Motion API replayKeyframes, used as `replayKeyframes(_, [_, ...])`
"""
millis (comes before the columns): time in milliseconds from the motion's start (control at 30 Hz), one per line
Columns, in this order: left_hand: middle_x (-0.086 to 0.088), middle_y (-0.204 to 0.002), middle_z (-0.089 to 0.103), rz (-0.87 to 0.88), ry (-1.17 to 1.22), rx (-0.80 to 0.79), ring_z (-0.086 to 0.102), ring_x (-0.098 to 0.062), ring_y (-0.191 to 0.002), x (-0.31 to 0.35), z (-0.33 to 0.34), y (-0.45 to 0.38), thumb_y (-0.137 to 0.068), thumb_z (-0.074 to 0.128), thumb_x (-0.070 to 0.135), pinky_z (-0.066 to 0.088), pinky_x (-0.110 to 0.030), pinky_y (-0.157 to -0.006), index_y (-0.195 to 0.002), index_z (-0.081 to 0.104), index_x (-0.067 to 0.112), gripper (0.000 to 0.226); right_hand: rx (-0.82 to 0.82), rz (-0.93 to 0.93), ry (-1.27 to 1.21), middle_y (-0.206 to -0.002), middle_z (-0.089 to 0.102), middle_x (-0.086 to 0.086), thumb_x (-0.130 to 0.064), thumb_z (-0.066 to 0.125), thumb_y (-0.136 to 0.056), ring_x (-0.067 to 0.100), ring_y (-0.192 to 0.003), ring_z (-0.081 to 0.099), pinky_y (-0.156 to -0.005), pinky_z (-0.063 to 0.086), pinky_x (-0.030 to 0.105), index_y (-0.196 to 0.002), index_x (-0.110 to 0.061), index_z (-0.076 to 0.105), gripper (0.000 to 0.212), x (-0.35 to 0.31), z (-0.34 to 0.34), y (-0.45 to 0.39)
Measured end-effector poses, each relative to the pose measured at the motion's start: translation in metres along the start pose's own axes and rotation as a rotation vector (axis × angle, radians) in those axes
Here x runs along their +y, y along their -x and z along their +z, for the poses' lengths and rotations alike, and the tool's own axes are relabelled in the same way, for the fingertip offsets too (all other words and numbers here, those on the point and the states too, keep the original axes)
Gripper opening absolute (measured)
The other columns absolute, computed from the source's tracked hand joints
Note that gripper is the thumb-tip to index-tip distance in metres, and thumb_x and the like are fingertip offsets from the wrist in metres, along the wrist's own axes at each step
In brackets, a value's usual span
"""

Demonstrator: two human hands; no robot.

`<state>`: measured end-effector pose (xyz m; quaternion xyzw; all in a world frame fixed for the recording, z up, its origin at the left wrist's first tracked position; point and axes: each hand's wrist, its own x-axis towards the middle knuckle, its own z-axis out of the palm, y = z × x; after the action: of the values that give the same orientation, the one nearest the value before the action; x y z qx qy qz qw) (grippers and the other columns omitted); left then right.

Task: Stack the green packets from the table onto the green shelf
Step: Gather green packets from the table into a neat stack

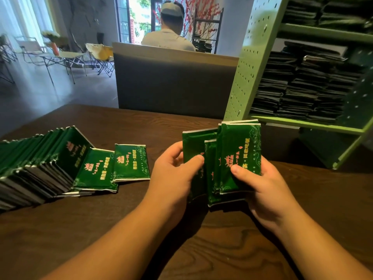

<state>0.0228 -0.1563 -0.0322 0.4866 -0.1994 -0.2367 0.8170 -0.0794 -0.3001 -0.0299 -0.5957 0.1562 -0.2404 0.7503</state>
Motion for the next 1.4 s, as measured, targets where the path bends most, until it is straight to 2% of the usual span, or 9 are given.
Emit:
replayKeyframes(233, [-0.008,-0.098,0.078,-0.002,-0.066,0.017,0.077,-0.023,-0.089,-0.004,0.000,-0.002,-0.087,0.073,0.004,0.062,-0.041,-0.073,-0.113,0.063,0.015,0.030,0.018,0.075,-0.108,-0.105,0.077,0.017,-0.010,0.066,-0.074,0.032,-0.094,0.076,-0.071,0.063,0.043,-0.116,-0.011,0.066,0.042,-0.005,0.001,-0.002])
replayKeyframes(367, [-0.013,-0.092,0.077,-0.054,0.087,0.030,0.073,-0.026,-0.083,0.003,0.003,-0.004,-0.095,0.064,0.010,0.061,-0.049,-0.081,-0.112,0.065,0.008,0.016,0.117,0.093,-0.198,-0.112,0.075,0.019,-0.014,0.066,-0.076,0.038,-0.103,0.073,-0.092,0.054,0.059,-0.125,-0.011,0.064,0.049,-0.010,-0.006,-0.009])
replayKeyframes(567, [-0.007,-0.078,0.076,-0.141,0.171,0.130,0.072,-0.019,-0.062,0.009,0.000,-0.010,-0.102,0.054,0.009,0.062,-0.038,-0.058,-0.107,0.067,0.012,0.015,0.086,0.161,-0.360,-0.120,0.072,0.020,-0.019,0.064,-0.080,0.039,-0.108,0.071,-0.084,0.055,0.064,-0.129,-0.011,0.064,0.050,-0.019,-0.016,-0.009])
replayKeyframes(767, [-0.006,-0.092,0.072,-0.212,0.246,0.141,0.070,-0.018,-0.065,0.013,0.000,-0.009,-0.096,0.065,0.012,0.059,-0.036,-0.055,-0.120,0.064,0.018,0.025,-0.059,0.280,-0.397,-0.126,0.067,0.026,-0.016,0.102,-0.036,0.046,-0.112,0.067,-0.081,0.055,0.068,-0.126,-0.004,0.069,0.096,-0.014,-0.008,0.000])
replayKeyframes(900, [-0.013,-0.086,0.072,-0.225,0.007,0.004,0.069,-0.021,-0.069,0.010,0.010,0.006,-0.095,0.067,0.013,0.058,-0.036,-0.062,-0.100,0.073,0.012,0.007,-0.055,0.297,-0.311,-0.123,0.069,0.025,-0.017,0.069,-0.081,0.045,-0.112,0.067,-0.097,0.049,0.064,-0.131,-0.006,0.062,0.051,-0.010,-0.002,-0.001])
replayKeyframes(967, [-0.010,-0.077,0.074,-0.255,-0.014,-0.044,0.071,-0.020,-0.064,0.009,0.012,0.011,-0.097,0.063,0.016,0.059,-0.033,-0.064,-0.083,0.078,0.015,0.021,-0.023,0.289,-0.287,-0.120,0.071,0.024,-0.015,0.059,-0.086,0.043,-0.110,0.069,-0.098,0.048,0.062,-0.130,-0.007,0.062,0.045,-0.012,-0.003,-0.001])
replayKeyframes(1100, [-0.019,-0.102,0.077,-0.442,0.225,-0.120,0.076,-0.034,-0.091,0.014,0.010,0.008,-0.098,0.048,0.056,0.055,-0.049,-0.091,-0.096,0.082,0.011,0.056,0.010,0.255,-0.248,-0.114,0.074,0.021,-0.015,0.061,-0.084,0.039,-0.104,0.072,-0.083,0.060,0.059,-0.125,-0.008,0.064,0.042,-0.016,-0.005,-0.001])
replayKeyframes(1233, [-0.017,-0.114,0.075,-0.411,0.135,-0.174,0.072,-0.038,-0.106,0.012,0.010,0.009,-0.094,0.059,0.031,0.055,-0.055,-0.094,-0.123,0.070,0.017,0.034,0.023,0.203,-0.177,-0.110,0.076,0.018,-0.015,0.063,-0.080,0.035,-0.100,0.074,-0.084,0.058,0.054,-0.122,-0.010,0.065,0.042,-0.015,-0.001,0.001])
replayKeyframes(1400, [-0.014,-0.105,0.078,-0.352,0.082,-0.136,0.076,-0.032,-0.087,0.007,0.009,0.005,-0.101,0.054,0.019,0.059,-0.053,-0.077,-0.125,0.063,0.023,0.026,0.074,0.144,-0.204,-0.113,0.075,0.018,-0.013,0.064,-0.079,0.037,-0.104,0.073,-0.088,0.055,0.054,-0.125,-0.010,0.064,0.046,-0.013,-0.004,-0.004])
